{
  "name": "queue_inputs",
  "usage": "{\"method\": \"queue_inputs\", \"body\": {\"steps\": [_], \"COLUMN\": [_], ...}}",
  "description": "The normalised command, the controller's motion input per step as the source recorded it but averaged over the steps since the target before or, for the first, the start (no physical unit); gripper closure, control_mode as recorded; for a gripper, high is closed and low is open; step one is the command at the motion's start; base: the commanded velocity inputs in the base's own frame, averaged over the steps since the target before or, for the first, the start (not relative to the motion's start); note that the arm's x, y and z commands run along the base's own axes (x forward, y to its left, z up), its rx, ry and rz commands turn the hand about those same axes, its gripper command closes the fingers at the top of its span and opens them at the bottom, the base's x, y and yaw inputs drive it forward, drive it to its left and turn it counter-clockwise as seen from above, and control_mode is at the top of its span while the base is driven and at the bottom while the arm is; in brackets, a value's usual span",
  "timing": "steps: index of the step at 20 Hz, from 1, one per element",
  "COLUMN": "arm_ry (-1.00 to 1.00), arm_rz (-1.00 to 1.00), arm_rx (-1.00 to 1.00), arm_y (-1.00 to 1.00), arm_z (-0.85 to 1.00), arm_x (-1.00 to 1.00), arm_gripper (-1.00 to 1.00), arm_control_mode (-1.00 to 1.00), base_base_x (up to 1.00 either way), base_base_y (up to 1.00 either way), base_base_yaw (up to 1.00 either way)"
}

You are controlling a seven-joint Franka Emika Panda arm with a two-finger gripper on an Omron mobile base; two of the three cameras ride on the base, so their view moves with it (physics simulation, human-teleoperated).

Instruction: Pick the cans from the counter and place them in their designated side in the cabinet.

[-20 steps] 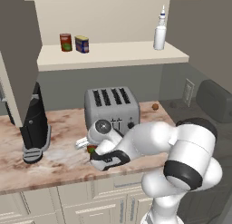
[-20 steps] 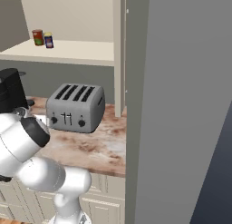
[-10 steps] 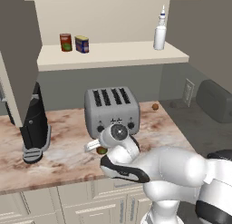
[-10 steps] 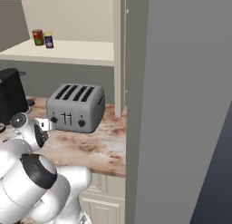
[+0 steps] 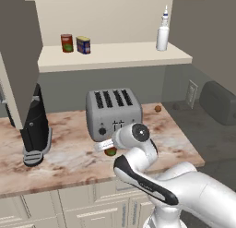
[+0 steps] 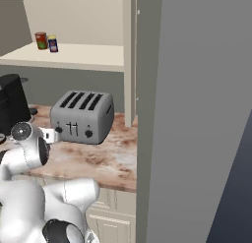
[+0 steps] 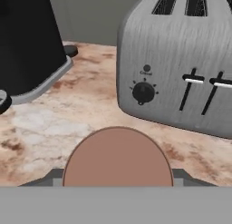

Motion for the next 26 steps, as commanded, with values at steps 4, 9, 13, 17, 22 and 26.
{"method": "queue_inputs", "body": {"steps": [4, 9, 13, 17, 22, 26], "arm_ry": [-0.04, -0.01, -0.01, 0.0, -0.02, -0.09], "arm_rz": [0.0, 0.0, 0.0, -0.01, 0.0, 0.0], "arm_rx": [0.06, 0.05, 0.04, 0.02, 0.0, 0.0], "arm_y": [-0.16, -0.17, -0.21, -0.16, -0.16, -0.16], "arm_z": [0.47, 0.48, 0.41, 0.41, 0.35, 0.13], "arm_x": [-0.46, -0.48, -0.53, -0.48, -0.54, -0.44], "arm_gripper": [1.0, 1.0, 1.0, 1.0, 1.0, 1.0], "arm_control_mode": [-1.0, -1.0, -1.0, -1.0, -1.0, -1.0], "base_base_x": [0.0, 0.0, 0.0, 0.0, 0.0, 0.0], "base_base_y": [0.0, 0.0, 0.0, 0.0, 0.0, 0.0], "base_base_yaw": [0.0, 0.0, 0.0, 0.0, 0.0, 0.0]}}
